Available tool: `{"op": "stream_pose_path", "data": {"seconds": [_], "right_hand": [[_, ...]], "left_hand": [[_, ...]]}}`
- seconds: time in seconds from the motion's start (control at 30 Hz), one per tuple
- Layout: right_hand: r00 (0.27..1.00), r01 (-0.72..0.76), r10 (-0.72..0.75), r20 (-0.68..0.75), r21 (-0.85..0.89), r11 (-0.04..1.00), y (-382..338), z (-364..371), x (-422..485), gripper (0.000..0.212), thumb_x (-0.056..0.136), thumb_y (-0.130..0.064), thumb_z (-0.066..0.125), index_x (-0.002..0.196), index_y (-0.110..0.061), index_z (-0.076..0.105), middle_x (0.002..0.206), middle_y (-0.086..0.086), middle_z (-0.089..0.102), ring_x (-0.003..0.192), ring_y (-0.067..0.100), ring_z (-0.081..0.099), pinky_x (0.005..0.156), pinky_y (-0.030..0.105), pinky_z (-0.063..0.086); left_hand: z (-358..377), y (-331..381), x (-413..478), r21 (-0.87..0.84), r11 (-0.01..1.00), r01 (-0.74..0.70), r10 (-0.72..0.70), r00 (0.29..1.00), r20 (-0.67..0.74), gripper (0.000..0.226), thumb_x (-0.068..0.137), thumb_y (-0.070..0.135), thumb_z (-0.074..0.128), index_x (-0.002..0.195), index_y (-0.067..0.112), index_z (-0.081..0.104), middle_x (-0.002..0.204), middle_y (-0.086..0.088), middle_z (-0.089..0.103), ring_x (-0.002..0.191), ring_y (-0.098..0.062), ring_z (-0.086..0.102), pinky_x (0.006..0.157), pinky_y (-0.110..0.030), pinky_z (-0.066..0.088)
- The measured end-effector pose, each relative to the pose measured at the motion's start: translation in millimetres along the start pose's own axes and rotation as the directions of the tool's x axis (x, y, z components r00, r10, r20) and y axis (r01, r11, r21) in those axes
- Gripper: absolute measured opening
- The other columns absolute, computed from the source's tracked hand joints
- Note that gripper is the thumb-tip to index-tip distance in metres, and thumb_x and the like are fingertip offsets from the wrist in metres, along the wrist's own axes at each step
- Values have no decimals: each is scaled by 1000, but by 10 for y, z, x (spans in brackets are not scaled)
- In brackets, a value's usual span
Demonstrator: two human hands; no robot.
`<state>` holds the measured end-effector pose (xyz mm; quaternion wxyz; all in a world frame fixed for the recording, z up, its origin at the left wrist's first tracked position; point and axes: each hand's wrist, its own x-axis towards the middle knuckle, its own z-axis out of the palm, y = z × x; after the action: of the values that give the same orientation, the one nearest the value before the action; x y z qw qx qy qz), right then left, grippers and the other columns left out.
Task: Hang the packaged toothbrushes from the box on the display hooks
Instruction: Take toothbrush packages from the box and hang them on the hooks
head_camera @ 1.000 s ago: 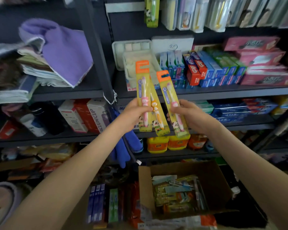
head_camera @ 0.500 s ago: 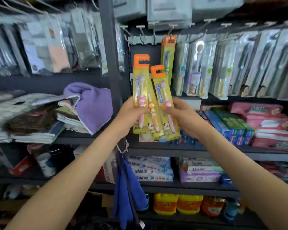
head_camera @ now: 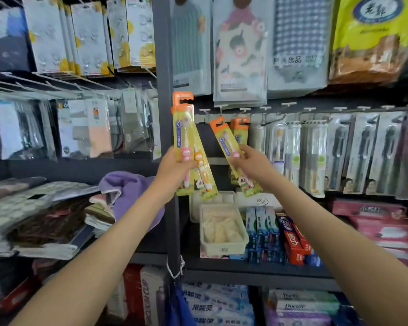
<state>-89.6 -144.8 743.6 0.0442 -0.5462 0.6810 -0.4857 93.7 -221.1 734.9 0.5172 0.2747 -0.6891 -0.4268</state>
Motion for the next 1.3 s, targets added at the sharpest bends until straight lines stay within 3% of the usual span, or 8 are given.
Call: {"op": "stream_pose_path", "data": {"seconds": [0.2,0.33,0.57,0.73,0.83,0.93,1.07,1.3], "right_hand": [[997,-23,17,-73,-86,996,-123,104,246,40,99,-21,43,130,3,46,121,22,55,109,36,53,89,41,44],[992,-91,80,-97,-112,990,-68,241,435,21,99,-18,40,100,0,50,98,15,52,89,29,48,64,31,36],[981,-190,186,-48,-94,977,65,495,789,35,99,-21,38,117,5,53,105,19,59,86,27,50,67,30,39],[990,-138,132,-42,-185,973,94,542,658,34,99,-30,42,111,-1,57,93,11,56,87,25,52,66,28,33],[1000,-21,20,11,111,994,115,610,347,27,98,-45,43,108,-22,55,99,-4,55,93,13,53,75,26,41],[986,-10,-62,154,431,902,184,659,64,54,89,-60,51,125,-19,57,128,-1,60,117,14,57,102,38,45],[985,50,-120,126,457,888,238,615,-126,27,95,-26,58,116,-10,57,112,9,67,103,21,66,92,42,53],[988,26,-97,120,490,872,265,444,-166,26,94,-21,60,117,-10,59,106,6,69,95,18,68,81,35,56]], "left_hand": [[-121,-37,167,4,1000,-25,25,1000,-6,35,84,2,66,115,10,53,103,-1,64,85,-6,62,60,-11,46],[-191,-83,240,-37,999,-31,31,1000,-2,32,84,1,66,110,15,53,101,-1,65,88,-11,64,66,-18,48],[-194,-215,234,-17,1000,-22,23,999,32,29,85,2,65,104,19,53,103,-4,67,90,-18,67,72,-23,53],[-128,-312,77,39,999,-13,9,996,91,26,84,-2,64,95,18,51,83,-5,60,75,-22,57,55,-20,46],[-32,-454,-29,76,997,-1,-11,989,151,30,83,-2,64,106,14,54,92,0,64,83,-13,63,66,-19,49],[113,-560,-128,63,998,7,-23,968,249,32,82,-4,63,109,14,57,99,-4,68,92,-13,66,82,-26,54],[285,-580,-182,44,999,13,-27,944,329,27,83,-5,63,99,17,58,96,-2,67,90,-11,66,80,-24,54],[424,-513,-186,17,1000,18,-22,941,338,26,83,-4,64,102,13,61,98,-3,70,90,-11,68,78,-23,54]]}}
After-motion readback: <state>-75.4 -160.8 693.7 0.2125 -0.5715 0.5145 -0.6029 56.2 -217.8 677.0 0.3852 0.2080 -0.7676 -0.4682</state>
